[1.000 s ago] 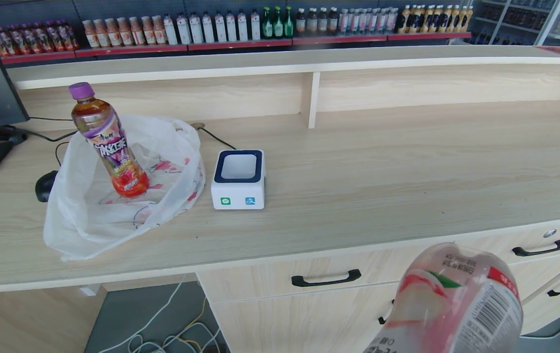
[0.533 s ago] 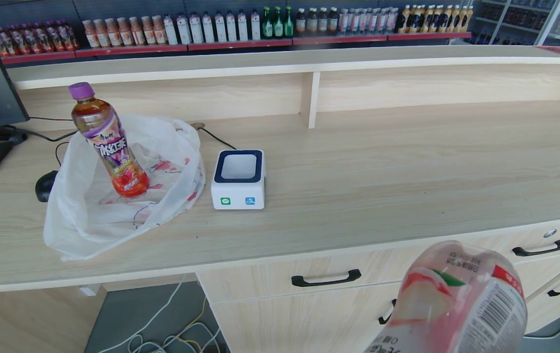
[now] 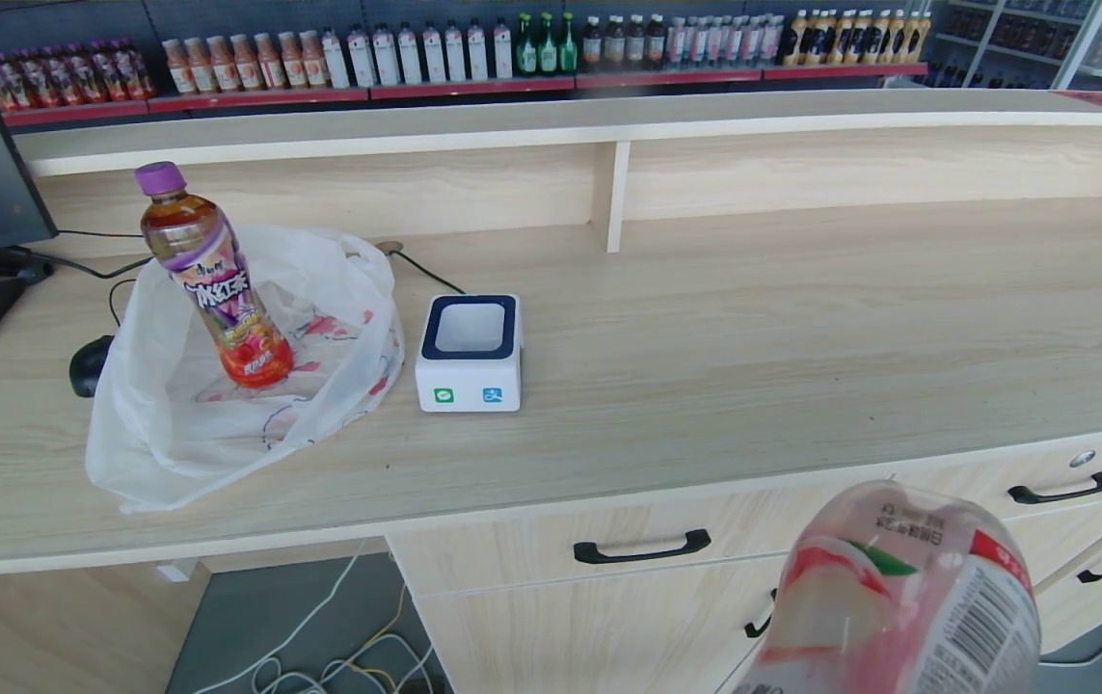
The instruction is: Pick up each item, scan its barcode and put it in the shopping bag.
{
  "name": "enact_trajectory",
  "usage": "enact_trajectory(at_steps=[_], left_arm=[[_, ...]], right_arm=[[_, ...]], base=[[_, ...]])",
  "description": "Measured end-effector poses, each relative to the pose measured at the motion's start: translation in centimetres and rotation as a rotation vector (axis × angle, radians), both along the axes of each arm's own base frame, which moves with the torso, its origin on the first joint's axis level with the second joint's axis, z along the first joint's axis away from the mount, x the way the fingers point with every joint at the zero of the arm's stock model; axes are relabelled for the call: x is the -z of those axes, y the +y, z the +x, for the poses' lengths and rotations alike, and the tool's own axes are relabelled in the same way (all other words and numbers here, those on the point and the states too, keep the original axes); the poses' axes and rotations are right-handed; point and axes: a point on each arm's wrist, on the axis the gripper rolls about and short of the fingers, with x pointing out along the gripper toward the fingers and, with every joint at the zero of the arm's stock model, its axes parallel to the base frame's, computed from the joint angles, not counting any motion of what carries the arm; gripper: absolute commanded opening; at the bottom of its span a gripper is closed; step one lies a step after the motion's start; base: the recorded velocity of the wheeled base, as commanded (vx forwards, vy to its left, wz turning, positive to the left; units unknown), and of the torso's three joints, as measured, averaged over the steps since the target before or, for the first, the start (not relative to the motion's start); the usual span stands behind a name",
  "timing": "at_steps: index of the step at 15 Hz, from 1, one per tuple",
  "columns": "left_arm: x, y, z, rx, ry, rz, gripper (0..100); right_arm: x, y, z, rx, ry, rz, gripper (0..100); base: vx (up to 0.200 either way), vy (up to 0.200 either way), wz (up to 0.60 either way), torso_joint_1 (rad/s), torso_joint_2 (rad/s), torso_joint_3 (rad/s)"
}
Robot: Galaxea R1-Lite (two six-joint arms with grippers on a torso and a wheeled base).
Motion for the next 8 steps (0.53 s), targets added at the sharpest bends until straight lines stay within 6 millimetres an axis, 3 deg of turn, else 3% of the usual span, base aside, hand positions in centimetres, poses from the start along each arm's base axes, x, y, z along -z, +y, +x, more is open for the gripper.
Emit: enact_trajectory(at_steps=[4, 8], left_arm=[[0.0, 0.0, 0.0, 0.0, 0.0, 0.0, 100], [0.0, 0.0, 0.0, 0.0, 0.0, 0.0, 100]], right_arm=[[0.3, 0.0, -0.2, -0.048, 0.116, 0.021, 0], [1.7, -0.1, -0.3, -0.163, 0.503, 0.078, 0]], base=[[0.0, 0.0, 0.0, 0.0, 0.0, 0.0], [0.0, 0.0, 0.0, 0.0, 0.0, 0.0]])
